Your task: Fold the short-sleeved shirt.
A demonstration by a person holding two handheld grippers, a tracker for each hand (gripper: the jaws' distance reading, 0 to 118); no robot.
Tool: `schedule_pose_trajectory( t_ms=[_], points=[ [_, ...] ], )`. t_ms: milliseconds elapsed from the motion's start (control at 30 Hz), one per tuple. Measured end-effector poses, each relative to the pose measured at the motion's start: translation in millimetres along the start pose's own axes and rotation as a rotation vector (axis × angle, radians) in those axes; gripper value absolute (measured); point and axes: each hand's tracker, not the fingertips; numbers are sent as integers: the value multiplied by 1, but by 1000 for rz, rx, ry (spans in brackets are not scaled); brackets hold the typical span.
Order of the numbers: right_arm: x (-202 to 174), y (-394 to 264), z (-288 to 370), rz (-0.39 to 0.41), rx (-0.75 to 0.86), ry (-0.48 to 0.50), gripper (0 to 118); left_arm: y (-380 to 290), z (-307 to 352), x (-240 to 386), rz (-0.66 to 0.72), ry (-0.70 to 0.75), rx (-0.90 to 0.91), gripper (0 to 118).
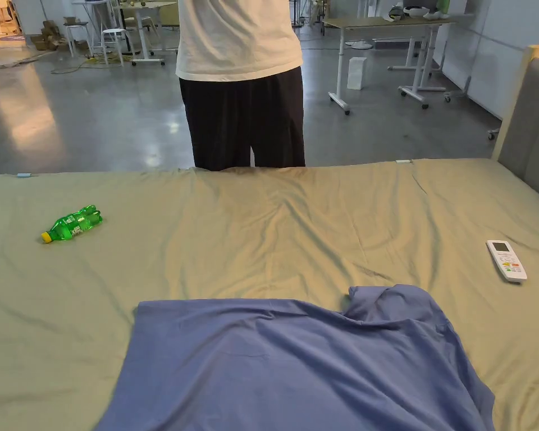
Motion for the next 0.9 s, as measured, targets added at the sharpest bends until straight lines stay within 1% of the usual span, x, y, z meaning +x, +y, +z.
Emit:
schedule_pose_trajectory(
  t_ms=[100, 200, 267, 367, 400, 433, 500, 533, 600, 667, 700, 733, 767, 800, 833, 867, 900],
  points=[
    [-4, 34, -20, -6, 6, 28, 3, 19, -20, -11, 18, -21, -9, 9],
    [-11, 71, -55, 5, -7, 52, 3, 51, -54, -22, 26, -34, -19, 9],
    [-19, 92, -73, 8, -13, 42, 3, 75, -82, -28, 39, -52, -41, 9],
    [-21, 116, -121, -11, -61, 42, 3, 100, -129, -35, 54, -56, -97, 9],
    [-19, 121, -140, -15, -86, 27, 3, 105, -144, -36, 53, -47, -110, 9],
    [-20, 124, -154, -23, -94, 18, 3, 109, -159, -38, 57, -54, -139, 9],
    [-22, 126, -177, -6, -106, 14, 3, 117, -180, -36, 52, -44, -149, 9],
    [-24, 126, -185, -1, -111, 1, 3, 119, -188, -37, 74, -37, -185, 9],
    [-25, 125, -202, 14, -129, -2, 3, 119, -206, -37, 83, -39, -184, 9],
    [-30, 122, -205, 20, -131, -4, 3, 116, -206, -29, 103, -30, -202, 9],
    [-31, 122, -207, 25, -126, 1, 3, 114, -207, -30, 127, -38, -180, 9],
    [-33, 124, -207, 27, -126, 2, 3, 113, -206, -31, 163, -51, -162, 10],
    [-35, 125, -207, 28, -121, 5, 4, 110, -213, -36, 171, -49, -163, 16],
    [-31, 127, -218, 41, -118, 16, 12, 109, -211, -34, 165, -43, -157, 30],
    [-35, 129, -216, 58, -119, 5, 39, 109, -206, -33, 148, -11, -125, 56],
    [-37, 130, -209, 67, -97, 0, 64, 109, -199, -31, 133, 16, -100, 71],
    [-39, 132, -201, 76, -73, 16, 80, 113, -189, -31, 131, 6, -87, 78]
  ],
)
